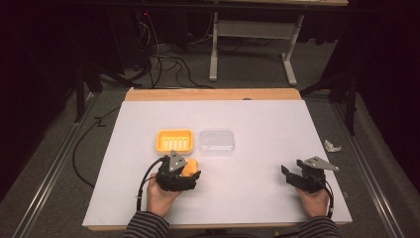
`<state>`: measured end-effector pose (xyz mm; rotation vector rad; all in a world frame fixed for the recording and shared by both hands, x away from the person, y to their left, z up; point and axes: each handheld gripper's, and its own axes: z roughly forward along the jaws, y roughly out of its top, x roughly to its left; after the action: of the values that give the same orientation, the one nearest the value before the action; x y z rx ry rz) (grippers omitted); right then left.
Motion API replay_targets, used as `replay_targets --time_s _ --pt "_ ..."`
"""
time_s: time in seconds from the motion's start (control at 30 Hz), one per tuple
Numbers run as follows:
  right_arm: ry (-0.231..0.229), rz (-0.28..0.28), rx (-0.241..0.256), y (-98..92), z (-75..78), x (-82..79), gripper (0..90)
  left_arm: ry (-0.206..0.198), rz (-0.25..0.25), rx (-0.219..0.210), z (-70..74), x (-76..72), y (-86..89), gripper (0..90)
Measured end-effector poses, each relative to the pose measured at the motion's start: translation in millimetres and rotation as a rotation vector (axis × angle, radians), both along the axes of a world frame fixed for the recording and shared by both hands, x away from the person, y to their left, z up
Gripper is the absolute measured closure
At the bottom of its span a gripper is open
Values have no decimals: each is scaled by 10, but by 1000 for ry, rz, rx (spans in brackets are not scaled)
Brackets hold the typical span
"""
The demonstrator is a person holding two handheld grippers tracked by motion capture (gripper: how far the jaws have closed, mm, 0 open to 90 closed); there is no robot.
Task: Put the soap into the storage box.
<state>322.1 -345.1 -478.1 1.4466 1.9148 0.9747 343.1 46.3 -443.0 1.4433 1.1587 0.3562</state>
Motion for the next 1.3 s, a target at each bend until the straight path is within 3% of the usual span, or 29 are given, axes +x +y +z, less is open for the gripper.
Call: replay_targets --time_s 0.2,0.23,0.3,0.43,0.9,1.07,1.23,1.3 --pt "1 -3 6 -2 0 -1 324 -5 16 -19 76 54 47 262" --pt "1 -2 5 -2 0 -1 323 -7 77 -112 91 80 -7 262" --pt "1 -1 5 -3 0 -1 324 -6 98 -136 102 105 6 262" --pt "1 -2 5 -1 1 -2 323 -4 78 -106 114 119 67 261" --pt "1 -1 4 -2 1 -2 323 -6 14 65 209 172 308 261" --pt "-1 -1 0 0 0 -1 323 0 35 53 231 212 367 261" --pt "-3 -2 6 1 0 -5 323 -2 -34 126 250 257 455 262" --pt "-7 2 1 -2 0 -3 323 3 -27 144 264 275 470 261"
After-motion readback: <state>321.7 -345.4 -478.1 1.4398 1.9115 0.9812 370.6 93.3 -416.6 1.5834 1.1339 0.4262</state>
